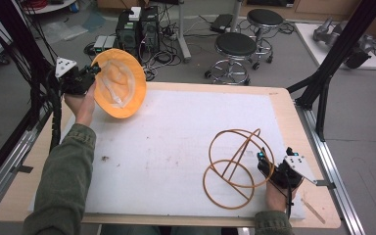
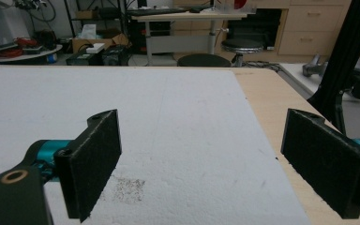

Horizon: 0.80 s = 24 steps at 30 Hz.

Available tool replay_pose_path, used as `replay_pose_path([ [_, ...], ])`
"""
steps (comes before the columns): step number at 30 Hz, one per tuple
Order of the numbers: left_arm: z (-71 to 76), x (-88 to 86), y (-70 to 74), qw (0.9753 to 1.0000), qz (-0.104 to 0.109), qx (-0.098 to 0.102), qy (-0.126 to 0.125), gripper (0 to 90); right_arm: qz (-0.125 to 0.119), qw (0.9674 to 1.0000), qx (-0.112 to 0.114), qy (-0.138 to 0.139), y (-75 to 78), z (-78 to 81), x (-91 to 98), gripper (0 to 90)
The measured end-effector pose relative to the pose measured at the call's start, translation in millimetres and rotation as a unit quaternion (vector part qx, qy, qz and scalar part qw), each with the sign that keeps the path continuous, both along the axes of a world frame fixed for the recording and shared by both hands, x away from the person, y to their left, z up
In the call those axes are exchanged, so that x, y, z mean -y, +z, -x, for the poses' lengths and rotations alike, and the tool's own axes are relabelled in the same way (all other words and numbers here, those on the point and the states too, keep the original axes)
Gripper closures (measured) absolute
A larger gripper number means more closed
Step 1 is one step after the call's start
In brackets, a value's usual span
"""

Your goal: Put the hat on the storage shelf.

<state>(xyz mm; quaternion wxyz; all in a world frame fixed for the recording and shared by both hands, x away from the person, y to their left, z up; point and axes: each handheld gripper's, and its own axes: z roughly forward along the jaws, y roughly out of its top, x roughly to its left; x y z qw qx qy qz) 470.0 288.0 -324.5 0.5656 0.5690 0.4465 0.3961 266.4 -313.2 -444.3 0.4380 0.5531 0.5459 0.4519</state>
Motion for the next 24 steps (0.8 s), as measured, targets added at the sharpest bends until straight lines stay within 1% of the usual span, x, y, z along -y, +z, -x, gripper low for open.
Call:
replay_pose_path([
  [4,4.4,2.0,8.4,0.9999,-0.002,0.012,-0.002,86.7,0.001,1.0000,0.002,0.002,0.4,0.4,-0.3,11.3],
  [7,7.8,5.8,18.2,0.9996,0.002,0.028,-0.006,86.7,0.001,1.0000,0.003,0.002,0.6,0.8,-0.2,11.3],
  [10,10.5,12.3,30.1,0.9991,-0.004,0.040,-0.013,86.7,0.001,1.0000,0.006,0.002,0.8,1.1,-0.1,11.3],
  [14,13.9,24.3,49.2,0.9979,-0.008,0.060,-0.023,86.7,0.001,1.0000,0.009,0.000,1.5,1.8,0.2,11.3],
  [15,14.4,27.6,54.0,0.9976,-0.009,0.063,-0.026,86.7,-0.003,0.9999,0.011,0.000,1.9,2.2,0.3,11.3],
  [17,15.3,34.8,63.2,0.9972,-0.011,0.069,-0.027,86.7,-0.011,0.9998,0.014,-0.002,2.8,3.4,0.4,11.3],
  [19,15.9,41.9,71.5,0.9971,-0.007,0.071,-0.028,86.7,-0.018,0.9997,0.017,-0.003,3.5,4.7,0.2,11.3],
  [21,18.1,49.1,79.4,0.9967,-0.006,0.074,-0.030,86.7,-0.019,0.9996,0.019,-0.002,4.2,6.0,0.3,11.3],
  [24,22.9,59.5,90.2,0.9959,-0.008,0.085,-0.032,86.7,-0.020,0.9995,0.022,0.002,4.5,6.8,0.6,11.3],
])
